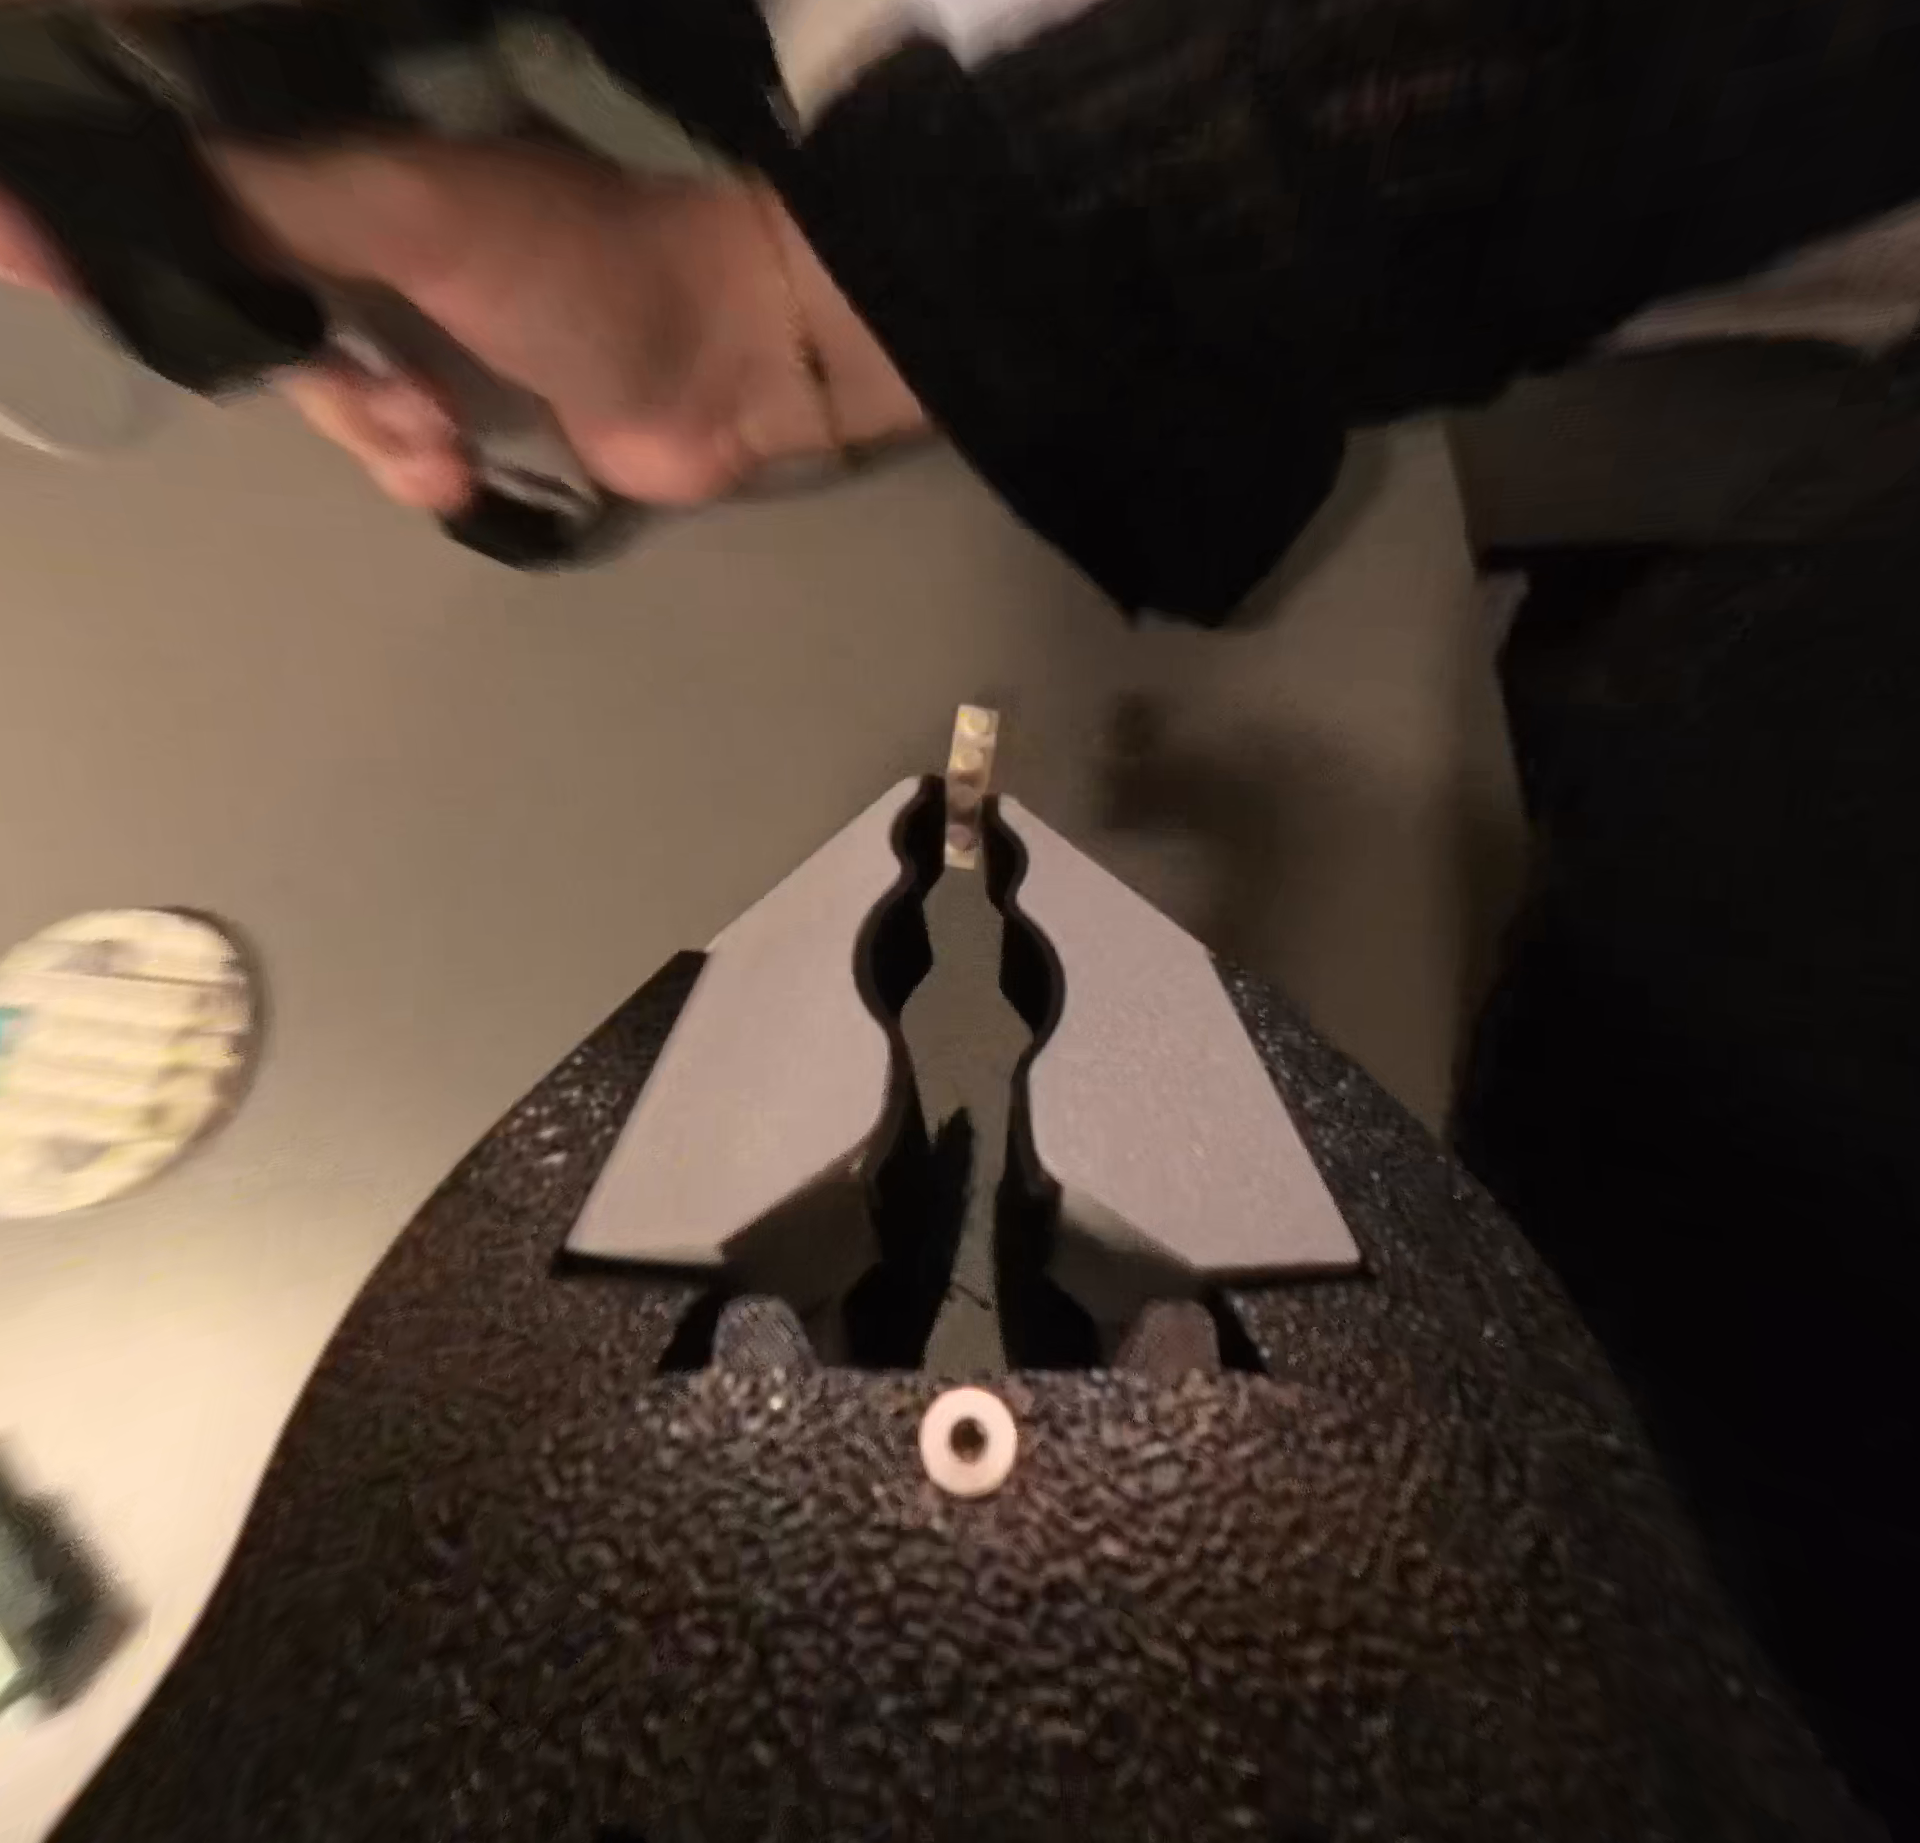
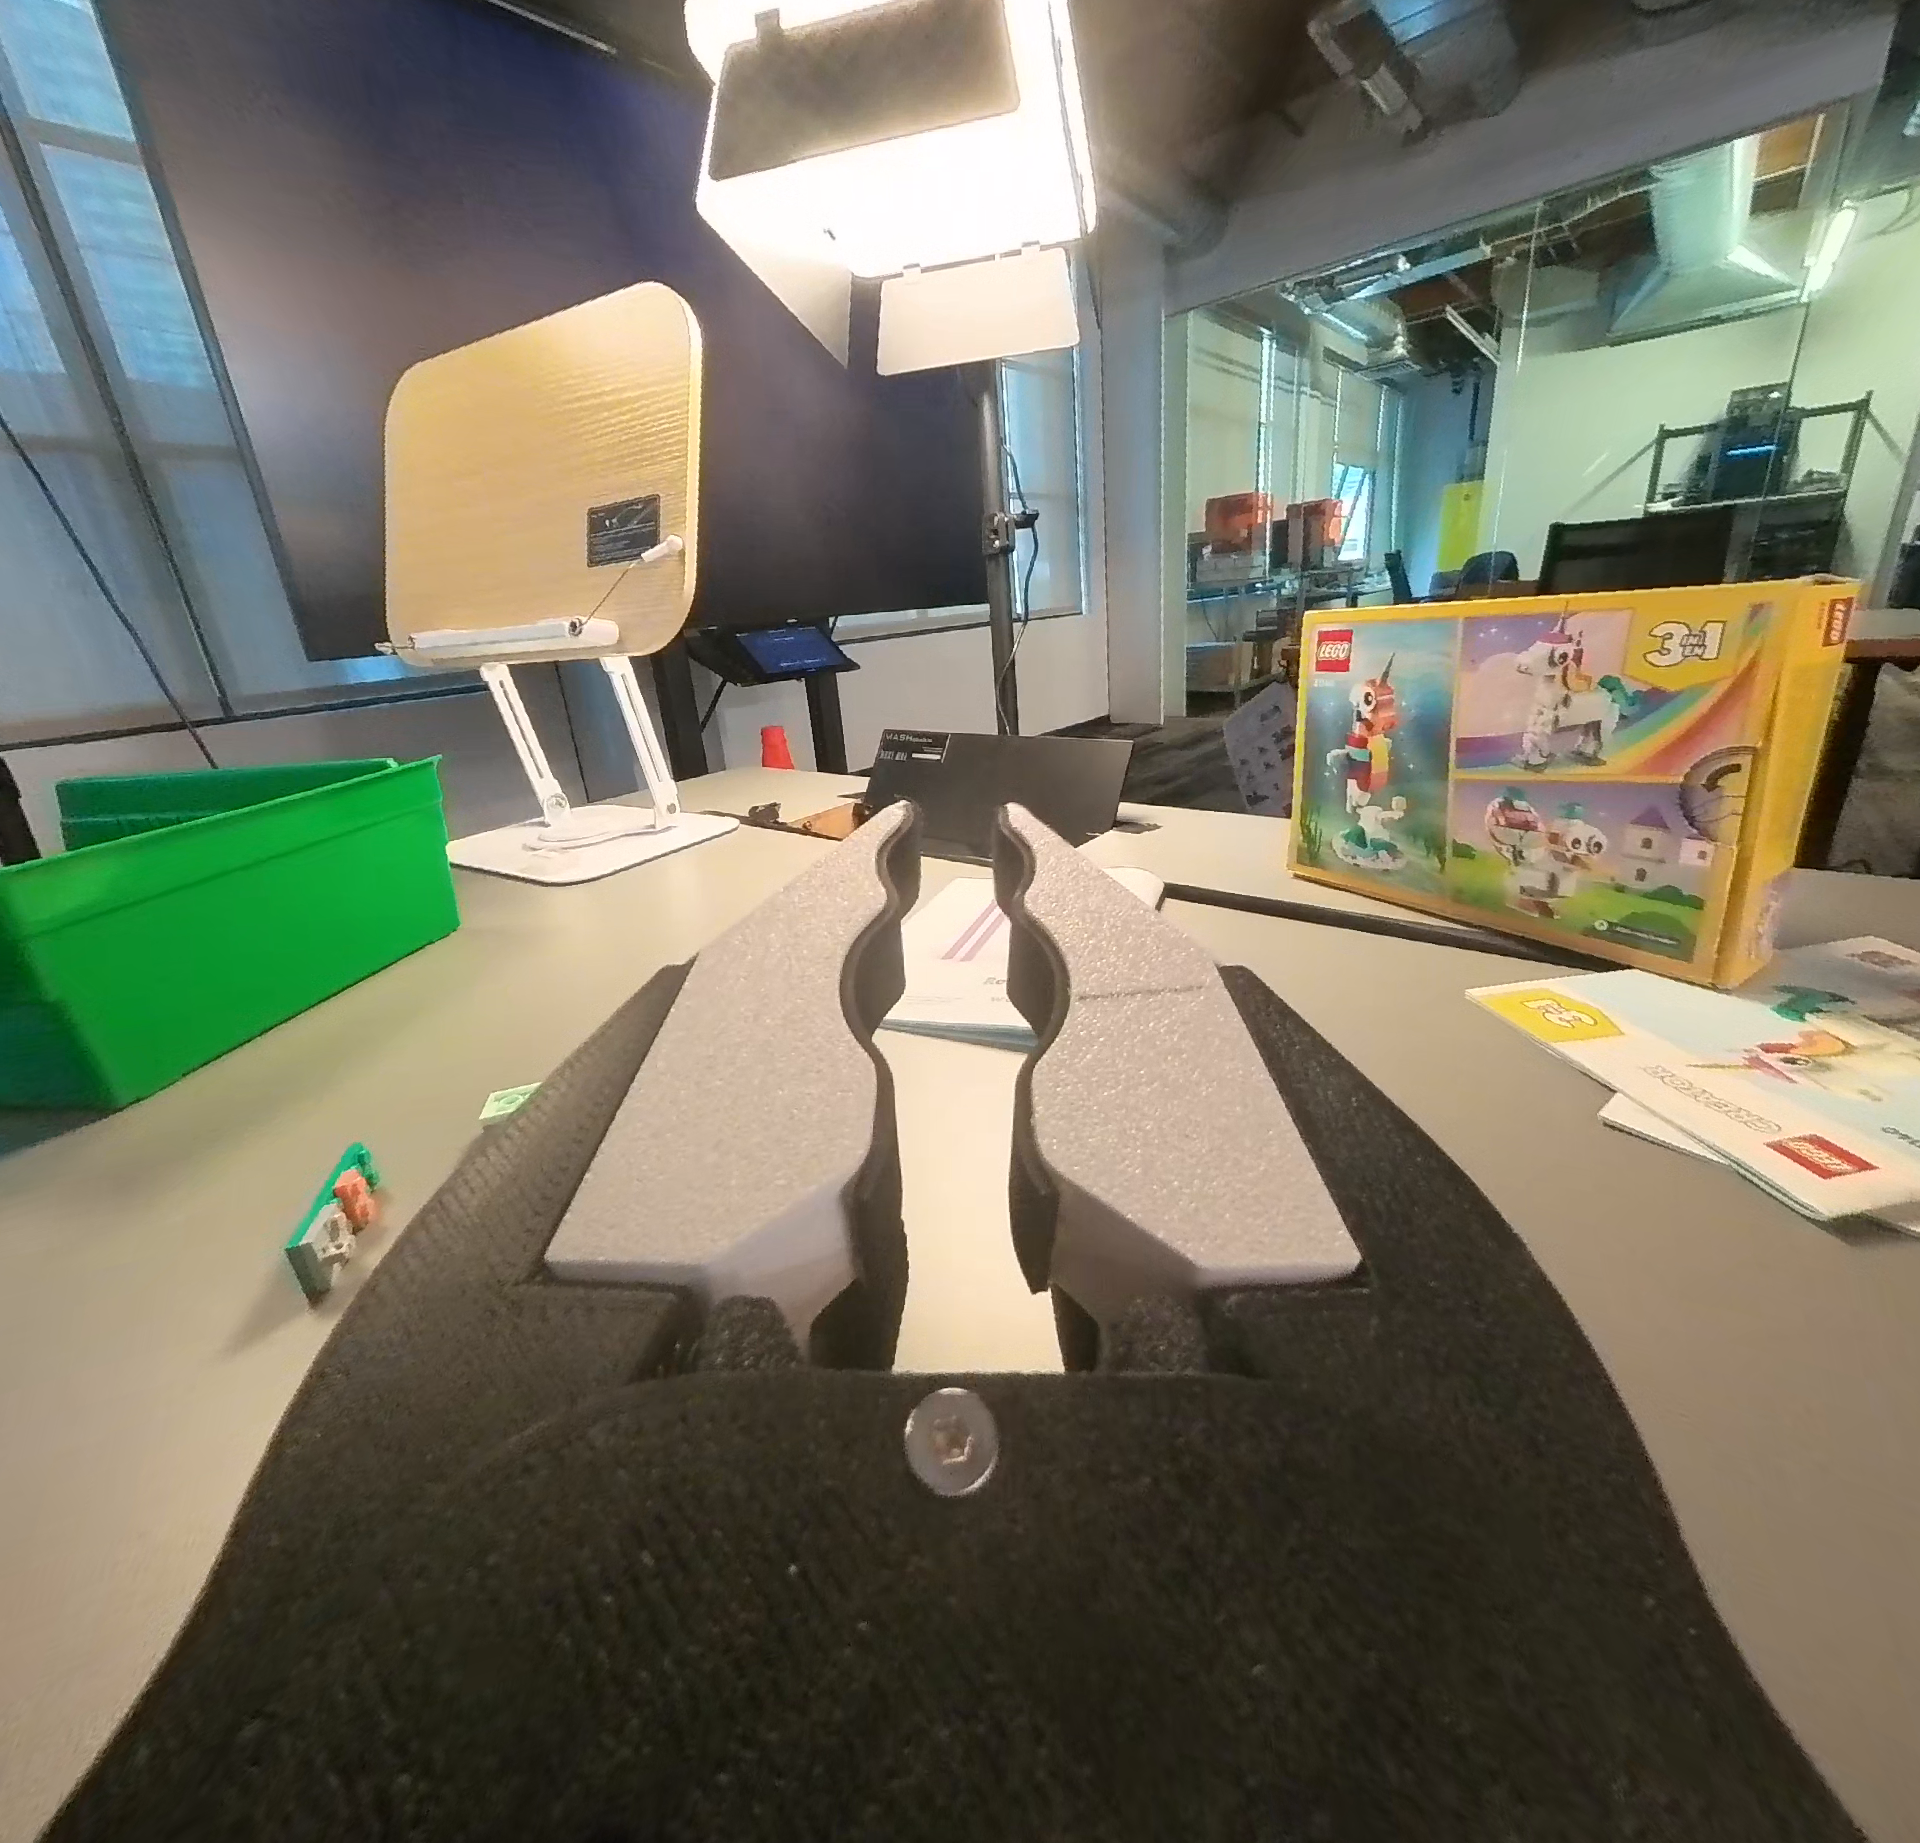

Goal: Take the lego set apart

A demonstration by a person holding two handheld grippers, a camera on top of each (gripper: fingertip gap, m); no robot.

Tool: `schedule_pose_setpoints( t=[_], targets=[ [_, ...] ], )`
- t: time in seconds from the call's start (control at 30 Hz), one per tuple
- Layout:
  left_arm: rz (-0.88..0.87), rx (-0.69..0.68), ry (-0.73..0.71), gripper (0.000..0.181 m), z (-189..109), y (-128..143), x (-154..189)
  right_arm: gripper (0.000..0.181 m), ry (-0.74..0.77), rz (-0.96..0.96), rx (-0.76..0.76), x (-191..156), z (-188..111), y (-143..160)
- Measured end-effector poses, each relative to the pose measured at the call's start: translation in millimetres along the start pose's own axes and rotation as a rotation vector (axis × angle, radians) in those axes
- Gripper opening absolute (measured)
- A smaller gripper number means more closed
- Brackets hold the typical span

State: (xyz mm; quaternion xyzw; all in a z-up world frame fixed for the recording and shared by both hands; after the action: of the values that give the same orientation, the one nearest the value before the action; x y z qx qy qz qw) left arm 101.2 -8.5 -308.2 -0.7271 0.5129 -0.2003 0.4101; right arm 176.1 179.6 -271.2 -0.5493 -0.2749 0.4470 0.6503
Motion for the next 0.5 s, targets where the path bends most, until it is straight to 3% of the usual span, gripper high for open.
schedule_pose_setpoints(
  t=[0.03,0.13,0.27,0.33,0.4,0.5],
  targets=[
    [0.004,0.102,-0.071,0.005,-16.2,-10.8,-4.1,0.011,0.001,-0.001,0.001,0.0,-0.1,0.0],
    [0.012,0.35,-0.448,0.005,-92.8,-32.7,-30.4,0.011,0.008,-0.005,0.008,-0.2,-0.6,-0.2],
    [0.009,0.44,-1.023,0.005,-230.2,-18.5,-55.9,0.011,0.005,0.0,0.011,-1.3,-0.5,0.1],
    [-0.145,0.315,-1.117,0.005,-282.1,6.8,-65.8,0.011,0.008,0.001,0.014,-1.3,-0.5,0.1],
    [-0.402,0.077,-1.146,0.005,-316.7,48.4,-78.1,0.011,0.011,0.002,0.018,-1.2,-0.6,0.1],
    [-0.724,-0.31,-1.033,0.006,-337.6,118.8,-95.8,0.011,0.015,0.003,0.018,-1.1,-0.4,0.2]
  ],
)
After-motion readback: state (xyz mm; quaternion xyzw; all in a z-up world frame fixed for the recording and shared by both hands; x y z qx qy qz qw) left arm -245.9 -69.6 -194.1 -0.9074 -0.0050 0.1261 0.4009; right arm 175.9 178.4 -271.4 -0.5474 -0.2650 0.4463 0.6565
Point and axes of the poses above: each gripper's, where its closed fingertips meet, z out along the fingers, y out of its underside, x = y × z across the jaws, the point moved 8 cm from there along -z, back along the fingers, and after that the axes turned 3 degrees about z, right-handed, at the moved point
